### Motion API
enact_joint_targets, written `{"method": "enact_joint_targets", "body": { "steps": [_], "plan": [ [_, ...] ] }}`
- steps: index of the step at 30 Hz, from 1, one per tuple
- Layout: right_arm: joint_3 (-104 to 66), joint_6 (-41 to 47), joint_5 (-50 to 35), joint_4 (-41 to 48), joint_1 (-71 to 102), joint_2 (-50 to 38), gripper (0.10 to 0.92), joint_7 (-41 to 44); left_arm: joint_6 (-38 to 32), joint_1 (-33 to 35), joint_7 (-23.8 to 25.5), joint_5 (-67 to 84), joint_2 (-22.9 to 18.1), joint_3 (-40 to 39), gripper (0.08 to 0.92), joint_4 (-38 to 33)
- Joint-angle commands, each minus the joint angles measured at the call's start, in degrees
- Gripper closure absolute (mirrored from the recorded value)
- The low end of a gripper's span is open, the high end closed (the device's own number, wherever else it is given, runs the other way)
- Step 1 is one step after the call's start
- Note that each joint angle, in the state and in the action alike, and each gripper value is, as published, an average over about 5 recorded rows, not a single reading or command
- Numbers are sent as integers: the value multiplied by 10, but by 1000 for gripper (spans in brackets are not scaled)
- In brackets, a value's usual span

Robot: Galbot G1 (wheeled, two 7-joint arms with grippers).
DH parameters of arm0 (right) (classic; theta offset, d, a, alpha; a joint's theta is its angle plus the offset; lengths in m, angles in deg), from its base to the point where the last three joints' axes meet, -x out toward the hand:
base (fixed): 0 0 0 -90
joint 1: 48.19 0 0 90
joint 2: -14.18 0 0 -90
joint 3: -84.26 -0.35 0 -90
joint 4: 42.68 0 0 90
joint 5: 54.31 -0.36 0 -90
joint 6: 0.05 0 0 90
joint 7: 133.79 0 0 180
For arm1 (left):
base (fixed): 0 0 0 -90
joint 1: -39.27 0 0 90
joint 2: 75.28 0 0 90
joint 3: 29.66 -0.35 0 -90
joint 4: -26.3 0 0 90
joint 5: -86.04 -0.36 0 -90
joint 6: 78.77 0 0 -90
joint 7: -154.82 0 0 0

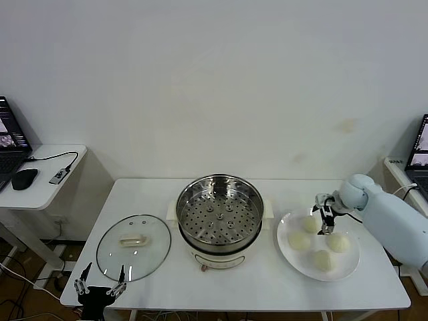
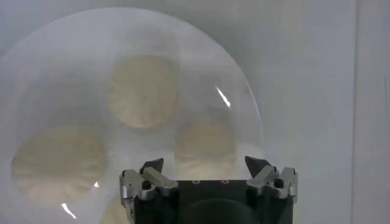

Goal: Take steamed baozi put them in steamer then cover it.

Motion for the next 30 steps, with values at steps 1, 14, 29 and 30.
{"method": "enact_joint_targets", "body": {
  "steps": [1, 14, 29, 30],
  "plan": [
    [7, 0, 3, 12, -5, 9, 212, 2, 0, 0, 0, -1, 0, 0, 177, 0],
    [-3, -1, 15, 29, 2, 21, 379, -11, -1, 0, 0, 0, -1, 2, 177, -2],
    [33, -2, -39, -63, -32, -47, 440, -5, -1, -2, -1, 1, 0, 2, 177, -2],
    [43, -2, -50, -78, -43, -59, 440, -4, -1, -2, 0, 2, 1, 2, 177, -1]
  ]
}}
